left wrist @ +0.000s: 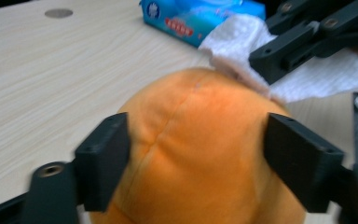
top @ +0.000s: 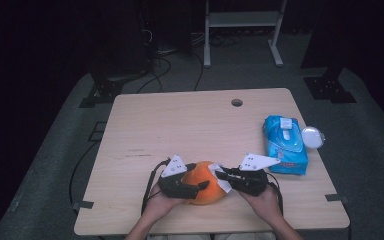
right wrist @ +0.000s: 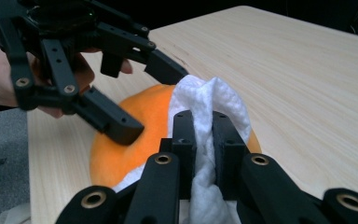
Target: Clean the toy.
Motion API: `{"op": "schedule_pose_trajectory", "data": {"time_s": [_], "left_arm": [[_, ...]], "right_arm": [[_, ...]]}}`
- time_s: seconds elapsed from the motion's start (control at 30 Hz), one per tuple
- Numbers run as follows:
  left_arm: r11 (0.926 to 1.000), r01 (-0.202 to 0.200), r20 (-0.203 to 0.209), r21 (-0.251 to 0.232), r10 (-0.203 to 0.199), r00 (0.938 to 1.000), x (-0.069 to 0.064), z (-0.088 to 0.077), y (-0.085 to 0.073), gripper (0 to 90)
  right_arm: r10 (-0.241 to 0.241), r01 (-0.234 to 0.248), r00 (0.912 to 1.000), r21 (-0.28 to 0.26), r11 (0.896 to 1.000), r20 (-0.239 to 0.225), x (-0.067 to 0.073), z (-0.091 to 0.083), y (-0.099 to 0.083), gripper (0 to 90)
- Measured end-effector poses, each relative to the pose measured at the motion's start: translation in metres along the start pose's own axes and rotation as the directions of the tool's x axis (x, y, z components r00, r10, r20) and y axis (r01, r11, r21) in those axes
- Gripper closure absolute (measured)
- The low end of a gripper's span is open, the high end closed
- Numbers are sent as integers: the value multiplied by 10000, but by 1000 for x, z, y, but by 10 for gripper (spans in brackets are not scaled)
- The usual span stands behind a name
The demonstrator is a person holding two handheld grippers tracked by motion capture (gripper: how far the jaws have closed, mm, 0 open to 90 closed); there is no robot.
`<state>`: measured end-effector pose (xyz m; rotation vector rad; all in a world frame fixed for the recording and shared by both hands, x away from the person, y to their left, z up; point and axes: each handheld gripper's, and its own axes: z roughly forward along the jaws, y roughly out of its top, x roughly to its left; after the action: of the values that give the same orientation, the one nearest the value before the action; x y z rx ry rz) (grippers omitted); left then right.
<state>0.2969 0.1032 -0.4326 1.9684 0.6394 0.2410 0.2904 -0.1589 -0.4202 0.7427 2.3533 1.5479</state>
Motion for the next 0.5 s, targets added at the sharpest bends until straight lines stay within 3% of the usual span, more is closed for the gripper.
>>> {"op": "schedule_pose_trajectory", "data": {"time_s": [0.1, 0.17, 0.23, 0.3, 0.4, 0.5], "left_arm": [[9996, 289, -100, 71, -289, 9995, 4, -1, -2, 341], [9990, 431, -141, 99, -429, 9990, 6, -2, -3, 346], [9990, 413, -193, 177, -409, 9990, 7, -2, -3, 349], [9986, 481, -268, 226, -475, 9985, 9, -3, -4, 350], [9965, 832, -186, 53, -831, 9964, 14, -5, -8, 351], [9962, 871, -194, 81, -869, 9960, 15, -7, -9, 351]], "right_arm": [[558, -558, 9984, 58, 9984, -28, -12, -1, -8, 808], [746, -750, 9970, 179, 9970, 225, -18, -2, -12, 808], [1082, -1084, 9940, 139, 9940, 168, -20, -3, -14, 808], [1011, -1012, 9947, 25, 9949, 172, -13, -3, -11, 807], [573, -577, 9982, -187, 9982, -195, 1, -2, -3, 807], [604, -607, 9980, -126, 9981, -206, 0, 1, -6, 808]]}}
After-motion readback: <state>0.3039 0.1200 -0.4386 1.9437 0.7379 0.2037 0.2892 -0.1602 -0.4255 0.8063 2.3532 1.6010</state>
